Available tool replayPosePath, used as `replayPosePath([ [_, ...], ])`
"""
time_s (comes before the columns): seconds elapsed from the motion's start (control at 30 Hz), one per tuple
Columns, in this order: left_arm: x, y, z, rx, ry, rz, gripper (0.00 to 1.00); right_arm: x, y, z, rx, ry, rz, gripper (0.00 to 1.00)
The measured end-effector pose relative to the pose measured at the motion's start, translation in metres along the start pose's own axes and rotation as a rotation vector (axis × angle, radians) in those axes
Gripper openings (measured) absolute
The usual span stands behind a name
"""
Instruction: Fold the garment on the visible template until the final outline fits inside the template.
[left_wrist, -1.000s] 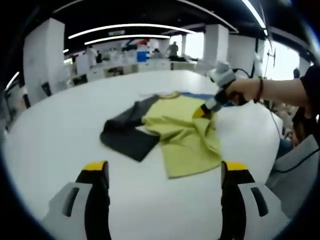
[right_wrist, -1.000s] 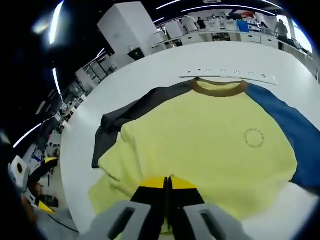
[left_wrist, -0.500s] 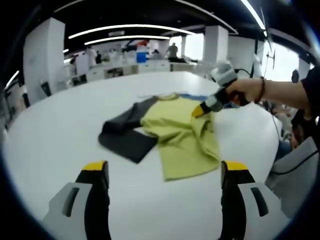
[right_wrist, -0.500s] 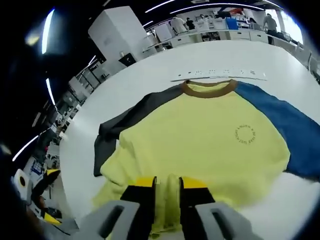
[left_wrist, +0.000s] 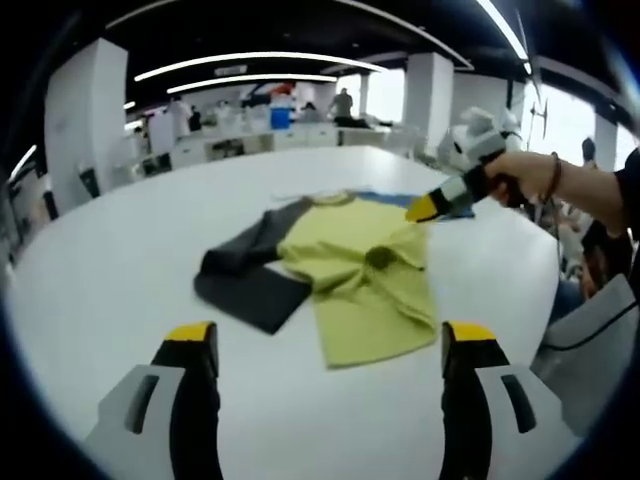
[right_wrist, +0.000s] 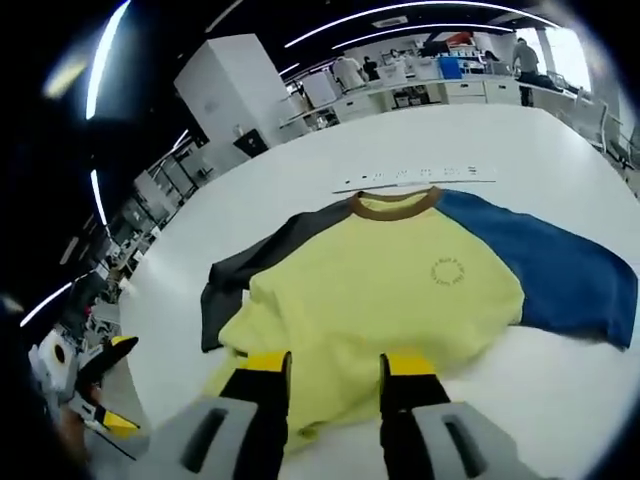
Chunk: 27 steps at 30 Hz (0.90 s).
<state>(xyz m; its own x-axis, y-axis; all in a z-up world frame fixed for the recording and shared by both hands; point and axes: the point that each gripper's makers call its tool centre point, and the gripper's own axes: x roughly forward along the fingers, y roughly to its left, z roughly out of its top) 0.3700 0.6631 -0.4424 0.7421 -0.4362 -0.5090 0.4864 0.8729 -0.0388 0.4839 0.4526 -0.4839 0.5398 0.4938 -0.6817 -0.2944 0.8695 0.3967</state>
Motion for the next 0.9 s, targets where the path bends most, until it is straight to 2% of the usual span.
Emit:
replayPosePath([
  [0.1,0.003,-0.001,0.000,0.004,0.008,-0.002,0.87,-0.006,0.003,-0.015,0.024,0.010,0.009,0.31],
  [0.27,0.008,0.003,-0.002,0.004,0.030,-0.002,0.78,-0.013,0.012,-0.036,0.036,0.018,0.015,0.28],
  [0.33,0.013,0.005,-0.003,-0.003,0.023,-0.008,0.76,-0.007,0.009,-0.038,0.052,0.023,0.022,0.26],
  [0.4,0.017,0.004,-0.006,-0.030,0.041,-0.014,0.74,-0.009,0.014,-0.045,0.064,0.027,0.026,0.26],
  [0.53,0.028,0.007,-0.011,-0.042,0.038,-0.016,0.70,-0.007,0.019,-0.050,0.107,0.016,0.047,0.26],
  [0.63,0.034,0.008,-0.017,-0.030,0.055,-0.015,0.65,-0.004,0.019,-0.053,0.145,0.005,0.051,0.25],
  [0.77,0.044,0.013,-0.027,-0.036,0.066,-0.007,0.53,0.000,0.018,-0.055,0.162,-0.014,0.044,0.21],
  [0.9,0.051,0.010,-0.035,-0.024,0.077,-0.015,0.50,0.003,0.021,-0.062,0.206,-0.002,0.049,0.20],
])
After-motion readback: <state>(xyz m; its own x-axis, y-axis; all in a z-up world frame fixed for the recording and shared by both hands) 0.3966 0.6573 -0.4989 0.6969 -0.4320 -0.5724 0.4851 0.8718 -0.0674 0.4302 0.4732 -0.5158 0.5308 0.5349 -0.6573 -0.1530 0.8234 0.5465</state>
